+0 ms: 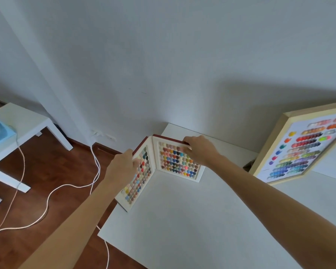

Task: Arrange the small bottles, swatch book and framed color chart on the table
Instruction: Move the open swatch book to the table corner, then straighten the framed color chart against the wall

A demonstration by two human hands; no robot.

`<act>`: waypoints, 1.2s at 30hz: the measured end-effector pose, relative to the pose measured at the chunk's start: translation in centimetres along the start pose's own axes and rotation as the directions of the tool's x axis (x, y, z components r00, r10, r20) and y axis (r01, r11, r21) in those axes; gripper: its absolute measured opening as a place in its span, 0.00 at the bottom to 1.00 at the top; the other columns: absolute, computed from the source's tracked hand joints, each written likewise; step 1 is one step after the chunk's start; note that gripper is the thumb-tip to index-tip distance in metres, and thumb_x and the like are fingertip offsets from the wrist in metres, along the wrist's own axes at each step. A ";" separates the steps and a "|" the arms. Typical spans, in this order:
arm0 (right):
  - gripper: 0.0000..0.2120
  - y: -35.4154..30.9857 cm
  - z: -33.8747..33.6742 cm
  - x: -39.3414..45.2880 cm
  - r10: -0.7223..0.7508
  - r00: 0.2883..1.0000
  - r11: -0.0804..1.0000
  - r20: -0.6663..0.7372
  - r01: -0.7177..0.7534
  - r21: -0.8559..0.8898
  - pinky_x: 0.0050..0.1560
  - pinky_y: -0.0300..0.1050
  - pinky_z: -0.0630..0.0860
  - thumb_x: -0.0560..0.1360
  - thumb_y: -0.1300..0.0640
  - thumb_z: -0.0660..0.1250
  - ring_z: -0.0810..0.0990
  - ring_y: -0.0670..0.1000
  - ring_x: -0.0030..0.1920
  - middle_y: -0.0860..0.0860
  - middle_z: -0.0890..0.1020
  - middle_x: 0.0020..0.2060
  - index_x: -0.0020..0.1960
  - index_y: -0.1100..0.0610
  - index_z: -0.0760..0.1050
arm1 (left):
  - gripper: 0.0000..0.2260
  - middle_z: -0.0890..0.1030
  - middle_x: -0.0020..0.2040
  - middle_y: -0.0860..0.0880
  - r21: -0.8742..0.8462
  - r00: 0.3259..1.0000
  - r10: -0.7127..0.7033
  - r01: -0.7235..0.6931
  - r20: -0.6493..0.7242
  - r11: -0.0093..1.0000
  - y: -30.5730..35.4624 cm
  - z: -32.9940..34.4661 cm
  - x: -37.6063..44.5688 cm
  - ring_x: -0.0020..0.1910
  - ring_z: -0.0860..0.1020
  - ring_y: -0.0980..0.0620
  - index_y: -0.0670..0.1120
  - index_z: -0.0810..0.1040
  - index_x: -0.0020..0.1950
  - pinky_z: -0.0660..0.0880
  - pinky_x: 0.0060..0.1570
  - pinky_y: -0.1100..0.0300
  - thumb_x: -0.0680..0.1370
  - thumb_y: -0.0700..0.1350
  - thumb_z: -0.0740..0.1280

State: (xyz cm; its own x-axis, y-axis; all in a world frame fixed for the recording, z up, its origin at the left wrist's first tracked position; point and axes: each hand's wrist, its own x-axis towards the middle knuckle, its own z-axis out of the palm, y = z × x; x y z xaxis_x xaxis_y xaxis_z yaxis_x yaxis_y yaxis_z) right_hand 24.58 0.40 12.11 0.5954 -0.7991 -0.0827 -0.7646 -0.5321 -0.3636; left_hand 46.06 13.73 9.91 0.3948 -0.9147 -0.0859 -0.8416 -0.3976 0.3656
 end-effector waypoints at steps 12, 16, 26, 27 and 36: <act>0.11 7.6 -7.7 -9.1 -0.130 0.918 0.988 -0.375 0.150 0.026 0.53 0.46 0.80 0.79 0.53 0.61 0.83 0.53 0.50 0.54 0.83 0.54 0.58 0.56 0.75 | 0.20 0.76 0.65 0.44 -0.164 0.877 0.307 -0.387 -0.371 0.907 17.9 1.2 -3.5 0.62 0.76 0.45 0.45 0.68 0.69 0.75 0.56 0.55 0.79 0.52 0.62; 0.09 13.5 -10.8 -14.3 -0.129 0.851 0.984 -0.509 0.173 0.040 0.47 0.46 0.82 0.79 0.56 0.62 0.84 0.53 0.42 0.55 0.85 0.46 0.53 0.59 0.78 | 0.20 0.76 0.65 0.43 -0.284 0.854 0.394 -0.493 -0.340 0.823 24.9 5.0 -4.9 0.64 0.75 0.46 0.43 0.69 0.68 0.73 0.63 0.50 0.79 0.50 0.64; 0.09 29.8 -11.4 -20.8 0.368 0.796 0.915 -0.481 -0.218 0.340 0.45 0.39 0.77 0.78 0.59 0.63 0.83 0.53 0.41 0.56 0.86 0.44 0.54 0.60 0.78 | 0.20 0.77 0.62 0.45 -0.482 0.969 0.224 -0.246 -0.103 0.841 34.8 13.7 -3.7 0.61 0.78 0.46 0.47 0.65 0.65 0.79 0.51 0.54 0.77 0.46 0.68; 0.09 30.9 -11.2 -20.8 0.407 0.788 0.899 -0.463 -0.256 0.355 0.46 0.39 0.75 0.78 0.59 0.63 0.83 0.54 0.43 0.57 0.86 0.45 0.55 0.61 0.78 | 0.18 0.78 0.62 0.45 -0.484 0.970 0.223 -0.244 -0.101 0.840 35.0 14.2 -3.5 0.60 0.79 0.46 0.47 0.66 0.64 0.80 0.50 0.53 0.77 0.45 0.68; 0.18 37.1 -10.6 -18.2 0.667 0.687 0.713 -0.290 -0.475 0.516 0.53 0.46 0.74 0.77 0.58 0.65 0.79 0.59 0.56 0.60 0.81 0.56 0.65 0.63 0.69 | 0.15 0.81 0.57 0.47 -0.403 0.958 0.264 -0.285 -0.107 0.870 33.9 16.0 -0.6 0.54 0.82 0.48 0.48 0.66 0.61 0.82 0.43 0.56 0.78 0.43 0.66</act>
State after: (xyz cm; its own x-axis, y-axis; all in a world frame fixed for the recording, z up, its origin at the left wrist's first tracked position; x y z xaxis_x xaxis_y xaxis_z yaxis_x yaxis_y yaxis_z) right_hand -17.23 -7.75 9.97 -0.1724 -0.9846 -0.0303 -0.7006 0.1442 -0.6989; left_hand 11.40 -0.39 7.48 0.1956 -0.9741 0.1138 -0.6957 -0.0561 0.7161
